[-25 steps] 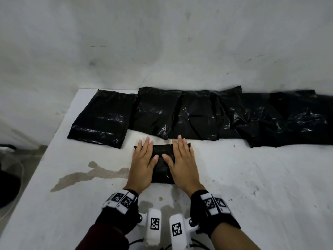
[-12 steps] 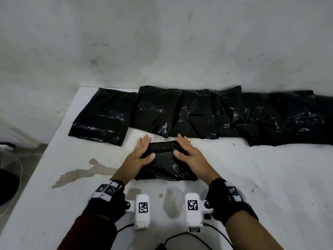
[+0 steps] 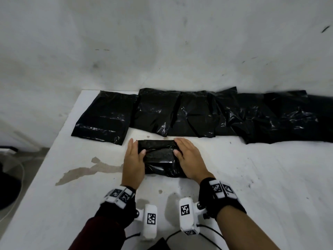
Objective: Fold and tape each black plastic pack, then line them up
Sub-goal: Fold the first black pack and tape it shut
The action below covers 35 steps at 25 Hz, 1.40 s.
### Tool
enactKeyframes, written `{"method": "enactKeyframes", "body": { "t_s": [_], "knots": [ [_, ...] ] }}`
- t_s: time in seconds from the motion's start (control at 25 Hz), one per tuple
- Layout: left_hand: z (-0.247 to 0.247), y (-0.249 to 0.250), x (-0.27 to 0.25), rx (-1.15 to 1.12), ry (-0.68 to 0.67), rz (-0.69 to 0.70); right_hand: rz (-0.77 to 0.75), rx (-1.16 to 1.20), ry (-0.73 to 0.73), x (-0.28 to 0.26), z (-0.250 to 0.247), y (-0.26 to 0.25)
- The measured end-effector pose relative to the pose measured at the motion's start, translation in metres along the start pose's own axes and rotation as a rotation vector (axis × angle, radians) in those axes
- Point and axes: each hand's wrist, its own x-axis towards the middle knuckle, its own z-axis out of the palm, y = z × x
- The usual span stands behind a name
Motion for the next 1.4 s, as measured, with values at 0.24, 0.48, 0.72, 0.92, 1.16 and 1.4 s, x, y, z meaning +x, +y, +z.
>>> {"method": "enactKeyframes", "body": {
  "t_s": [0.24, 0.48, 0.72, 0.92, 1.16, 1.4],
  "knots": [
    [0.013, 0.013, -0.030, 0.050, -0.032, 0.054, 0.227, 0.028, -0.115, -0.026, -0.021, -0.026],
    [-0.002, 0.015, -0.028, 0.243, -0.225, 0.065, 0.217, 0.034, 0.177, -0.021, -0.014, -0.033],
    [-0.016, 0.012, -0.014, 0.626, -0.276, 0.093, 0.117, 0.133, 0.009, -0.019, 0.011, -0.023],
    [0.000, -0.025, -0.035, 0.154, -0.127, 0.128, 0.155, 0.294, 0.114, -0.024, 0.027, -0.011],
    [0.003, -0.029, -0.034, 0.012, 0.052, 0.041, 0.191, 0.397, 0.132, -0.019, 0.023, -0.010],
    [-0.003, -0.017, -0.040, 0.103, -0.009, -0.169, 0.296, 0.463, 0.153, -0.013, 0.019, -0.015]
  ]
}}
